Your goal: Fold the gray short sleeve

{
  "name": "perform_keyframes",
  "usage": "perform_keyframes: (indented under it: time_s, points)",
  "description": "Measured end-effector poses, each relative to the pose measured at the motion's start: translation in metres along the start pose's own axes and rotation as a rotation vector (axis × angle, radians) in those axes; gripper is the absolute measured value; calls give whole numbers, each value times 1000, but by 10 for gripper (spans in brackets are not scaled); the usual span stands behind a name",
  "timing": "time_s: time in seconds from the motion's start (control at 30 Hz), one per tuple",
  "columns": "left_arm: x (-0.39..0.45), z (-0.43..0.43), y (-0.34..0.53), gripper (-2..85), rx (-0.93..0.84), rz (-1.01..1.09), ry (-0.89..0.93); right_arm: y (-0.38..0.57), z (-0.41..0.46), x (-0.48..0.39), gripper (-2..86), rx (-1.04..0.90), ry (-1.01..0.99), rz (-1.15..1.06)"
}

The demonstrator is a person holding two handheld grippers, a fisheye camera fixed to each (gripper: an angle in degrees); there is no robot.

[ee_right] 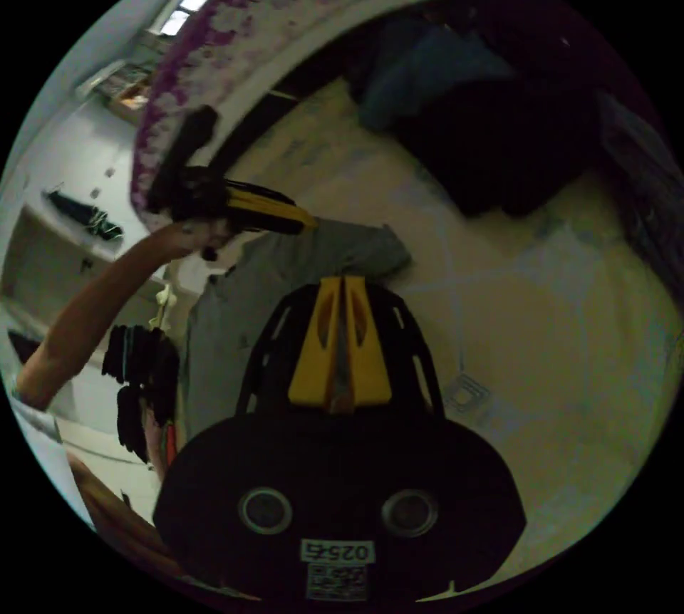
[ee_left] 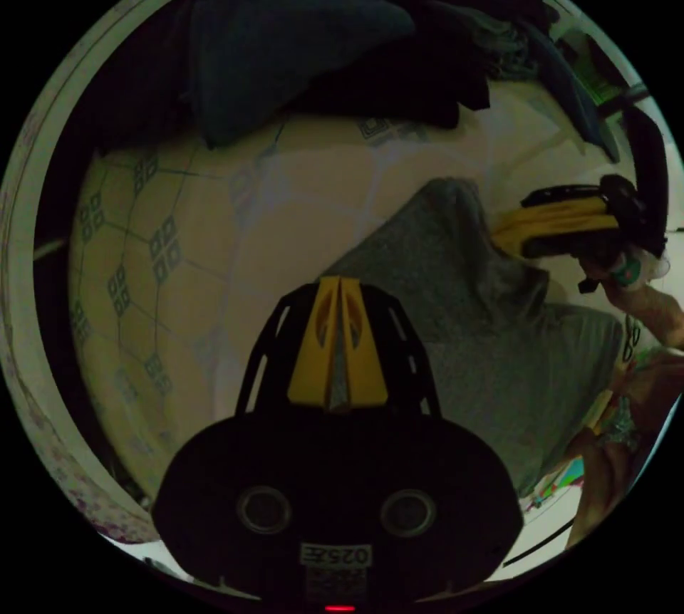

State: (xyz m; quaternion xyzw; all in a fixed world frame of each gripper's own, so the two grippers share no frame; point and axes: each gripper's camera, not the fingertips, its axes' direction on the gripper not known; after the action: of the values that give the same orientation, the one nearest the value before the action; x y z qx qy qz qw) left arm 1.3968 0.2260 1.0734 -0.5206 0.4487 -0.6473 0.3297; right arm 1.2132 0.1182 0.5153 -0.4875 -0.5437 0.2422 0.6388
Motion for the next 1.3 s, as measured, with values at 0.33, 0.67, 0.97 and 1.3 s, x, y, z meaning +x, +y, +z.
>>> perform_keyframes:
  time_s: [0.33,0.67,0.97,1.3]
  points:
    - [-94,-93,155,-10,346,-646,542,65,190,-110,73,-252,276,-725]
    - [-69,-243,261,-8,394,-654,768,108,250,11,66,-97,254,-521]
    - [6,-395,281,-9,218,-461,390,124,387,136,-5,-203,223,-345]
    - [141,-608,675,11,881,-1328,130,148,508,118,86,-208,-225,-515]
